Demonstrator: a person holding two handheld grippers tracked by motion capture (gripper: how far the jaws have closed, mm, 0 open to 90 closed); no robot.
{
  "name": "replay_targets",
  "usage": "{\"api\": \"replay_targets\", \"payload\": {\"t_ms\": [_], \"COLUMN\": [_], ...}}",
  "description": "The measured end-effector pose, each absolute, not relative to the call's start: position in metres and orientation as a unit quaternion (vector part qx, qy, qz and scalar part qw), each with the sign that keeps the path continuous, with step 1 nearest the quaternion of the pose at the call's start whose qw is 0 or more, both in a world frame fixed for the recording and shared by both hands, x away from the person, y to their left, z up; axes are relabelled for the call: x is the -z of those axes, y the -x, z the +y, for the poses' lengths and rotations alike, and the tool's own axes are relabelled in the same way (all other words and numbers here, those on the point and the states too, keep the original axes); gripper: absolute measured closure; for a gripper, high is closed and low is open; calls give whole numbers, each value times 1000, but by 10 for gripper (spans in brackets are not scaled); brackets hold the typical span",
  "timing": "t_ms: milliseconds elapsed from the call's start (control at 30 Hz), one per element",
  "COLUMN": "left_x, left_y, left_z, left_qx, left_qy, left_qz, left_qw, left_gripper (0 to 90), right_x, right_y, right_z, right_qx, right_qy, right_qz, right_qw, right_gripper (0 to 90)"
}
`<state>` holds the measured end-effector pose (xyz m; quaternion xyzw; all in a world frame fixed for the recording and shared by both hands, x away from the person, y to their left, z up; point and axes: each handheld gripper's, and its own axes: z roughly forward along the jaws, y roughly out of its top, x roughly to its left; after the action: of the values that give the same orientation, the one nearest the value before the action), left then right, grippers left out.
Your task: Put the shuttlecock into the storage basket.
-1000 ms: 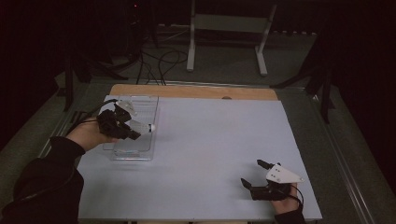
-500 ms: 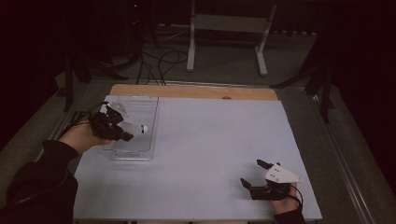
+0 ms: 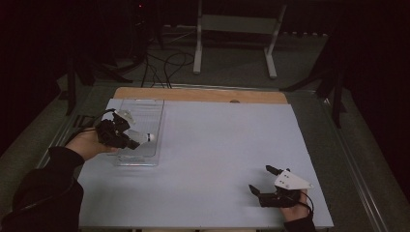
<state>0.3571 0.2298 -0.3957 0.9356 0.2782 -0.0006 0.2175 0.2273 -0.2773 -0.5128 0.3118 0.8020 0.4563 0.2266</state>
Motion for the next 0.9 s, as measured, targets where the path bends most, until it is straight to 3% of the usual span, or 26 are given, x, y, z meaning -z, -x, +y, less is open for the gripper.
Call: {"api": "replay_targets", "payload": {"t_ms": [900], "left_x": [430], "left_y": [-366], "left_z": [229], "left_qx": [34], "left_qy": [-938], "left_qz": [289], "left_qw": [186], "left_gripper": [900], "right_x": [513], "right_y": [-227], "right_z": [-277], "right_qx": [-453], "right_qy": [-312], "right_qz": [803], "right_qw": [228], "right_gripper": [95]}}
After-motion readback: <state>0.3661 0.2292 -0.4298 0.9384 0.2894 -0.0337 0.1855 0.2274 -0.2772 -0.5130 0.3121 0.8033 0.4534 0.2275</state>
